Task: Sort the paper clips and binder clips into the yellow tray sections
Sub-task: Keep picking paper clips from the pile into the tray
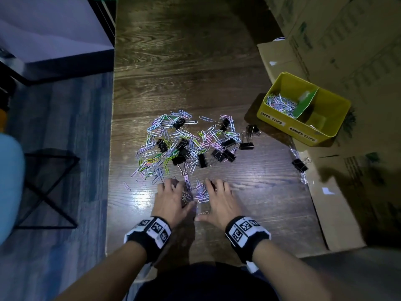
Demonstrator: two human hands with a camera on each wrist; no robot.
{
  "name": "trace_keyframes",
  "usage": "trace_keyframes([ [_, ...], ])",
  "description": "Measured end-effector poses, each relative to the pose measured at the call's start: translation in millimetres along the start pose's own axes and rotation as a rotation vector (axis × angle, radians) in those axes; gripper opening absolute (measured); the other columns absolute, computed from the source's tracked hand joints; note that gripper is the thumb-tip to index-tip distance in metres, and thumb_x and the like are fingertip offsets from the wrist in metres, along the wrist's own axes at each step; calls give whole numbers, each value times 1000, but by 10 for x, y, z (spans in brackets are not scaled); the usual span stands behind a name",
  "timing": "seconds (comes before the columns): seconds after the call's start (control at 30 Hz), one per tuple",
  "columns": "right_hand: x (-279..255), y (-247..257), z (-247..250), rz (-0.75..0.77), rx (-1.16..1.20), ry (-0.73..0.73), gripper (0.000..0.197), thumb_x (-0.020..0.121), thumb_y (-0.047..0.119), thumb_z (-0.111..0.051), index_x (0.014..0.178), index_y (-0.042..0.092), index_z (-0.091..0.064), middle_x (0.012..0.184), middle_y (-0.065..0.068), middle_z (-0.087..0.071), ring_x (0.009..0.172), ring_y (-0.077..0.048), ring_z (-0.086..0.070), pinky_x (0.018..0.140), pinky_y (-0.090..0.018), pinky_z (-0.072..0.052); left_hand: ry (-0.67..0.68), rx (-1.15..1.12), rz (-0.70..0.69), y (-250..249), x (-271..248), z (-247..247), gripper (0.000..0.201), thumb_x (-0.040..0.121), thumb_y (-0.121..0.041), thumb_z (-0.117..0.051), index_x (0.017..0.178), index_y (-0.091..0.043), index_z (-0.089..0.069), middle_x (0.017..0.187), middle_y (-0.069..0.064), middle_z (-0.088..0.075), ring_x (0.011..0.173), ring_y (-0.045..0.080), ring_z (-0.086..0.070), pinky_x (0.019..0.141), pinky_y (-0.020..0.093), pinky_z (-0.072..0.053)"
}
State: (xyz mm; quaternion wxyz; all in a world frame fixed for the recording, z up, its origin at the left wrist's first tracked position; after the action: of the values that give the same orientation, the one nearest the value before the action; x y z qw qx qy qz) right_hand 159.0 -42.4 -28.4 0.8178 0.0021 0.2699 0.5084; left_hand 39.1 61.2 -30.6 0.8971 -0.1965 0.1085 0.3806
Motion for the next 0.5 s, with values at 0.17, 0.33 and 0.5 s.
trace_keyframes([
  [0.17,26,65,-47,63,33,24,109,62,53,-79,145,16,-19,137,-8,-27,126,-26,-28,105,-40,-34,81,-51,-128,-189,-15,-69,65,73,-44,-66,129,-20,-43,124,10,-39,111,27,-41,97,40,-42],
  [0.33,78,-1,-109,142,107,53,81,74,43,-73,141,16,-37,134,-5,-34,125,-26,-33,103,-45,-38,173,66,-190,-196,46,-50,85,74,-45,-69,143,-30,-21,145,11,-20,119,31,-35,101,40,-38],
  [0.5,120,-48,-50,178,227,87,47,86,22,-65,130,8,-54,129,-9,-48,118,-27,-49,101,-38,-40,221,51,-232,-269,39,-115,56,83,-30,-63,134,-19,-44,138,8,-33,113,30,-42,99,39,-39],
])
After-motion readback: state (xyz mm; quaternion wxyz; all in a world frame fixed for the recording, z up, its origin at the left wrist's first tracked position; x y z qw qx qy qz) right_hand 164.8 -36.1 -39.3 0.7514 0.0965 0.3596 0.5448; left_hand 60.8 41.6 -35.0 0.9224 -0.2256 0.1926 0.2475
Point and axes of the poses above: each hand's wrist, its own x-axis towards the middle knuckle, its own z-axis out of the back of the hand, y = z × x, the point moved 4 cm from there along x, towards the middle knuckle
